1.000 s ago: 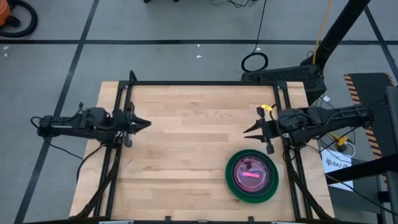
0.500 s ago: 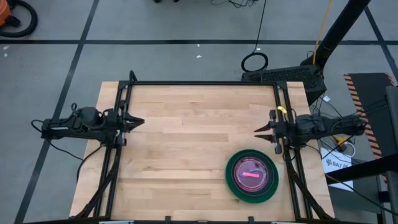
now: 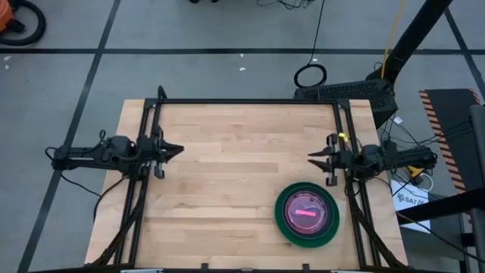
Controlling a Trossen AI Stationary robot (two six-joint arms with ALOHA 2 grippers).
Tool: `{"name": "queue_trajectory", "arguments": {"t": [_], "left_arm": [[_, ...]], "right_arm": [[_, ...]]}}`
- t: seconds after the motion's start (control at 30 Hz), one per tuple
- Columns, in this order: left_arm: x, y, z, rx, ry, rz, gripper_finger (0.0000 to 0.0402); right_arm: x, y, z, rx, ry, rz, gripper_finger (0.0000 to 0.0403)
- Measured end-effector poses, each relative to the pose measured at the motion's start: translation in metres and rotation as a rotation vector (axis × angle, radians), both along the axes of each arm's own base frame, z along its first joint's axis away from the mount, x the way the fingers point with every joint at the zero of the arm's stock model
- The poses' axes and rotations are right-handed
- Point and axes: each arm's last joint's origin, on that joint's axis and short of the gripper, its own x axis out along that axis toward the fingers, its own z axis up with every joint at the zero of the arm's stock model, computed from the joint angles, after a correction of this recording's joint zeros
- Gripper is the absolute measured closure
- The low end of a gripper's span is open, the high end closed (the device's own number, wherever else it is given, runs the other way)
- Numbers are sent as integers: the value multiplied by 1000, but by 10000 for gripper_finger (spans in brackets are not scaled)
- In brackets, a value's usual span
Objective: Stack plastic plates
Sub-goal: Return to Home Position
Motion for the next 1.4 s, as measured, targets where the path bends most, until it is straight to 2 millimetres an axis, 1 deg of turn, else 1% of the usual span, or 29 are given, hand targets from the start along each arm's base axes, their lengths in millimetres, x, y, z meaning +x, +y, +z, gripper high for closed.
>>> {"name": "queue_trajectory", "arguments": {"t": [0.03, 0.13, 0.3, 0.37, 0.53, 0.7, 0.9, 1.4], "left_arm": [[2, 0, -5, -8, -10, 8, 362], [8, 1, -21, -21, -41, 32, 362], [14, 1, -50, -81, -85, 51, 362], [15, 1, -58, -106, -54, 55, 362], [15, 1, -65, -143, 7, 73, 362], [15, 3, -65, -206, 0, 132, 362], [14, 4, -65, -116, 50, 151, 362], [14, 4, -65, -108, 50, 151, 362]], "right_arm": [[1, 0, -3, -5, -22, -5, 326], [0, -1, 3, -32, -99, -18, 326], [1, -3, -3, -56, -37, -38, 326], [2, -3, -5, -62, -10, -23, 326], [3, -4, -11, -14, 49, -9, 326], [3, -4, -14, 47, 71, -5, 326], [3, -4, -15, 54, 80, -3, 326], [3, -4, -16, 54, 87, -3, 326]]}}
